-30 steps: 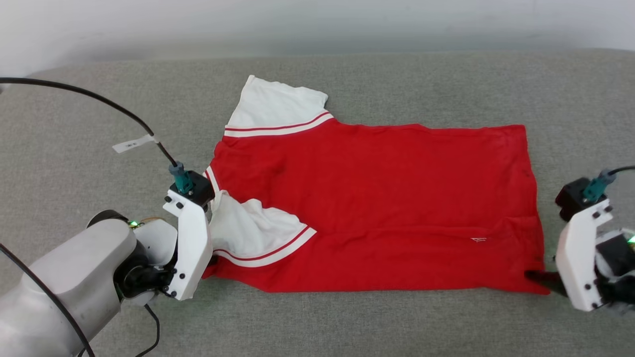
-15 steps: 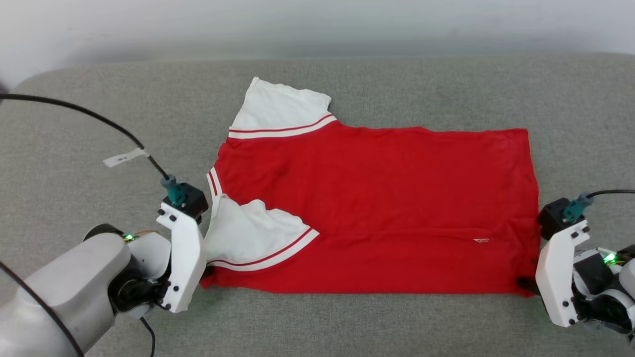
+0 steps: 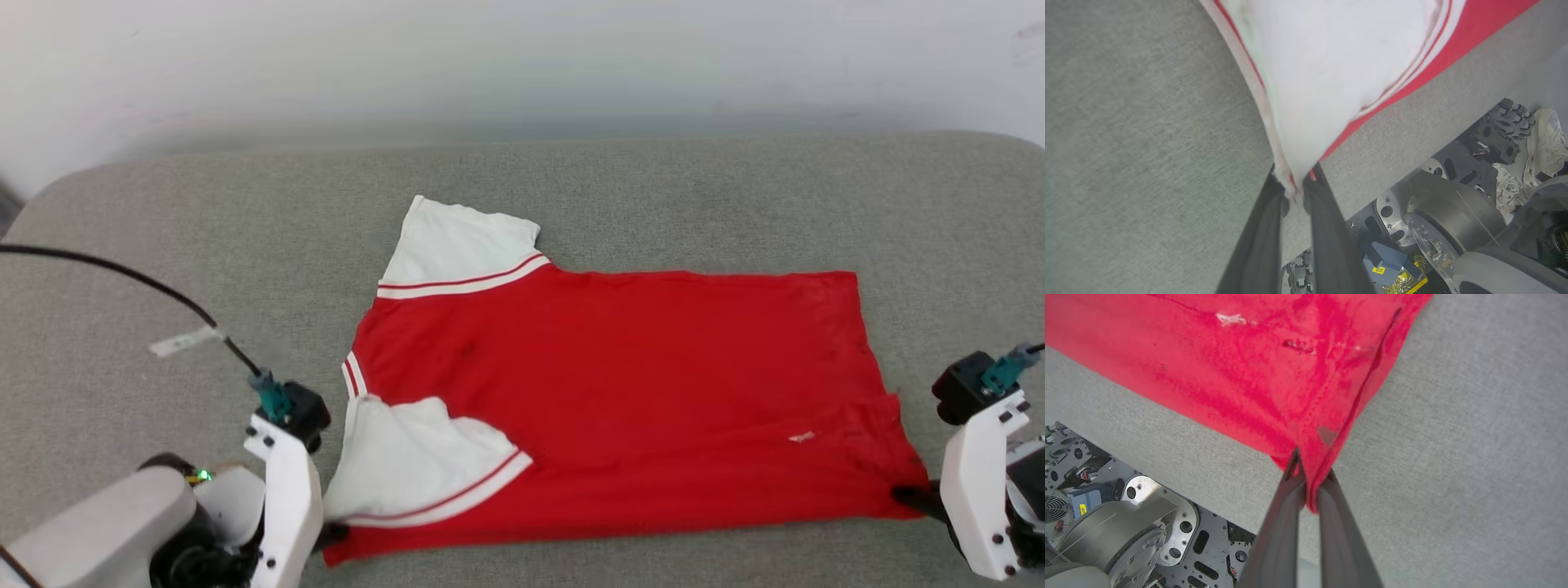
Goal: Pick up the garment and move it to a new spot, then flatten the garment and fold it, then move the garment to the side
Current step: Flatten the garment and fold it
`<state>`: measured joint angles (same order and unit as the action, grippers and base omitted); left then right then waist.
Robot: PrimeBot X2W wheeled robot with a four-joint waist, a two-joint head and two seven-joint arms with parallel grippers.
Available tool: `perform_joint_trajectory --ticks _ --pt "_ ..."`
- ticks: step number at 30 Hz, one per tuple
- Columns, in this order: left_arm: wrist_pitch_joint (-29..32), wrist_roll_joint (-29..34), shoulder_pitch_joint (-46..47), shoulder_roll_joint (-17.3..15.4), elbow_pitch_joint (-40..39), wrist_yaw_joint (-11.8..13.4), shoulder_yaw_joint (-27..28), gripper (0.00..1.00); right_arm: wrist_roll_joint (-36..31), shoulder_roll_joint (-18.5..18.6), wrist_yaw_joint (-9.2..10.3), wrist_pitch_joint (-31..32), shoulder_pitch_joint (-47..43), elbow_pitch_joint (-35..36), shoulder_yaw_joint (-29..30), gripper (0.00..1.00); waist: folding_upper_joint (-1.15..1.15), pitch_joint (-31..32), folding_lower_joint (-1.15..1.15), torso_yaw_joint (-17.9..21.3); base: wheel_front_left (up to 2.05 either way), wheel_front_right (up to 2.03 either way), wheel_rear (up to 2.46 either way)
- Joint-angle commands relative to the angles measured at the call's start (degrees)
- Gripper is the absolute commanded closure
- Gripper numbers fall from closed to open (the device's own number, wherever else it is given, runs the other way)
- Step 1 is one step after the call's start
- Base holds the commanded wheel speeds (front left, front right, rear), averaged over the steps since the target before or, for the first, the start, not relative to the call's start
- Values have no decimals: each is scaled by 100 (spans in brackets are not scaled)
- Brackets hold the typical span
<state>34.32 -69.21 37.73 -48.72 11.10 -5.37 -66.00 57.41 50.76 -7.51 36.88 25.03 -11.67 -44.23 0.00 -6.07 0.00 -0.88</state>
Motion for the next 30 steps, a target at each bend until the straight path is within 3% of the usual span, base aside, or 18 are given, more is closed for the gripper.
perform_joint_trajectory --ticks 1,8,9,10,11,20,24,30 --pt "-37 -31 -186 -66 -140 93 -29 100 30 56 4 35 -146 14 49 100 0 -29 0 10 0 0 0" --pt "-153 14 -344 25 -108 292 -72 100 -75 -218 4 105 -339 -347 -6 100 0 -159 0 -14 0 0 0" --pt "-186 48 -337 44 -53 298 -73 100 -113 -270 4 97 -338 -390 -8 80 0 -161 0 -12 0 0 0" --pt "-223 54 -335 75 -15 292 -68 62 -157 -308 4 50 -346 -454 -12 0 0 -162 0 -12 0 0 0" --pt "-291 51 -327 120 15 280 -33 0 -163 -353 4 2 -357 -496 -10 0 0 -153 0 -15 0 0 0" --pt "-571 239 71 -78 -17 284 221 0 -553 -458 3 -1259 -177 -387 385 0 0 54 0 34 0 0 0" --pt "-886 624 409 -151 -12 416 388 0 -869 -616 3 -2151 -93 -292 837 0 0 61 0 113 0 0 0" --pt "-1030 1009 1056 5 184 515 582 0 -1667 -1075 4 -3459 -102 -253 1897 0 0 -137 0 258 0 0 0"
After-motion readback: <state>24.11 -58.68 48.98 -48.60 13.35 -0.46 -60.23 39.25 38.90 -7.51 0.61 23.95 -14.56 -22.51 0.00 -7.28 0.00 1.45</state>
